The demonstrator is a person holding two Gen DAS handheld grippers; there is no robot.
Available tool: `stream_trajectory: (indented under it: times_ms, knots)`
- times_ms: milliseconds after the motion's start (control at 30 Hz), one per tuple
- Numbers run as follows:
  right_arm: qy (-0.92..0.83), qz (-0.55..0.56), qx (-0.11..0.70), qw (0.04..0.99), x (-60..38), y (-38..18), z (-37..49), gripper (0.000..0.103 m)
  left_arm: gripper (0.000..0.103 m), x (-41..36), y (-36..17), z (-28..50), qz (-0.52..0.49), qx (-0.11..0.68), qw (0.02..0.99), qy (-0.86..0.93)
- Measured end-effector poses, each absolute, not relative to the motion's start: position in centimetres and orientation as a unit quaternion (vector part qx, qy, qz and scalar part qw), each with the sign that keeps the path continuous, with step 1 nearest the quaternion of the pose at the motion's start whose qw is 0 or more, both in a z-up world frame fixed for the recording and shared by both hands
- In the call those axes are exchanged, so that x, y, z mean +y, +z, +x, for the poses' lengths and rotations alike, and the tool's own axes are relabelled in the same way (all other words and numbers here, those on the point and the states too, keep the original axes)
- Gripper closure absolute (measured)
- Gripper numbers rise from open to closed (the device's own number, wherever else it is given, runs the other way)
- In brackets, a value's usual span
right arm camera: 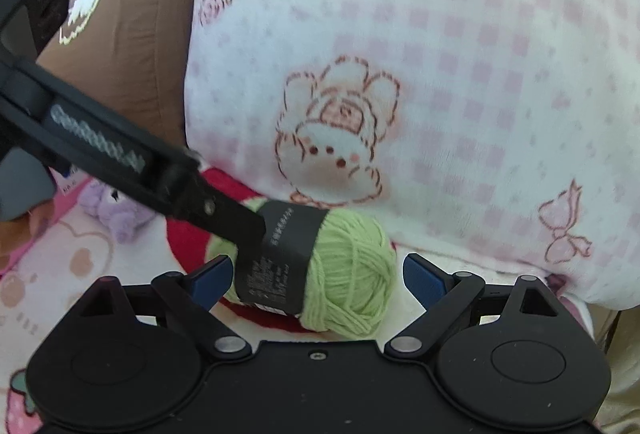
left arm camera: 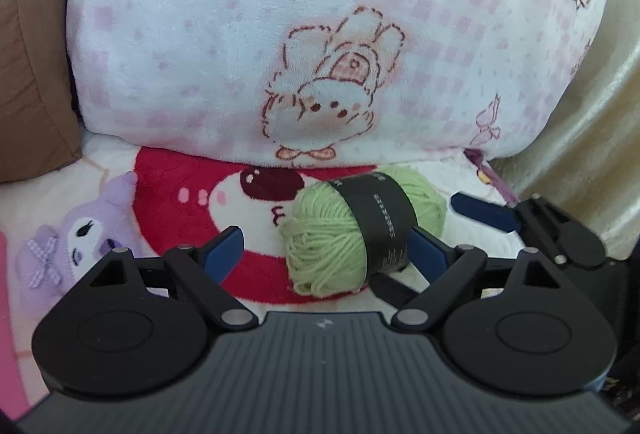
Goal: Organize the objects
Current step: 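Lower the open left tool around the green yarn ball, then close the left tool on the green yarn ball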
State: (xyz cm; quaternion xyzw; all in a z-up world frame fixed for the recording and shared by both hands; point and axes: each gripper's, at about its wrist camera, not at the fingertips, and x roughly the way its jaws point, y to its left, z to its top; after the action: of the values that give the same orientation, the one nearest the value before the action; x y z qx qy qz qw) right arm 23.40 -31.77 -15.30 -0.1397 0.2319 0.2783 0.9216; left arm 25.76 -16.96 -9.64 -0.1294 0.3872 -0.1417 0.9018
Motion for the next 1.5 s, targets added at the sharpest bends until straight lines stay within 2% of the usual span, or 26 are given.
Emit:
stream_trajectory:
  times_ms: [133,333,467,867,1167,1300,1500]
  knots:
    - [0.292,-0.137,0.249,0.913,-31.9,-16.1,24.4,0.008,0.015,-17.3,-10.4,26.4,-0.133,0.383,0.903,-0.142]
    - [0.305,-0.135,0.251,0.909,-31.9,-16.6,24.9,0.008,0.037,-17.5,-11.4,27.2,-0.164,0.383,0.895,-0.162]
    - [0.305,-0.133,0.253,0.909,-31.8,-16.9,25.2,0.009,0.043,-18.2,-11.5,27.2,-0.156,0.378,0.897,-0.166]
    - [0.301,-0.107,0.275,0.907,-30.9,-16.9,25.2,0.008,0.048,-18.1,-11.9,26.9,-0.173,0.387,0.890,-0.167]
    - [0.276,-0.133,0.263,0.915,-30.0,-16.8,23.6,0.020,0.050,-18.3,-11.6,26.4,-0.182,0.400,0.882,-0.170]
    - [0.276,-0.133,0.261,0.915,-29.4,-16.0,22.5,0.021,0.049,-17.9,-11.0,25.7,-0.190,0.406,0.878,-0.169]
    - [0.292,-0.103,0.302,0.902,-29.0,-14.4,21.7,0.019,0.050,-17.5,-9.9,24.3,-0.162,0.417,0.878,-0.169]
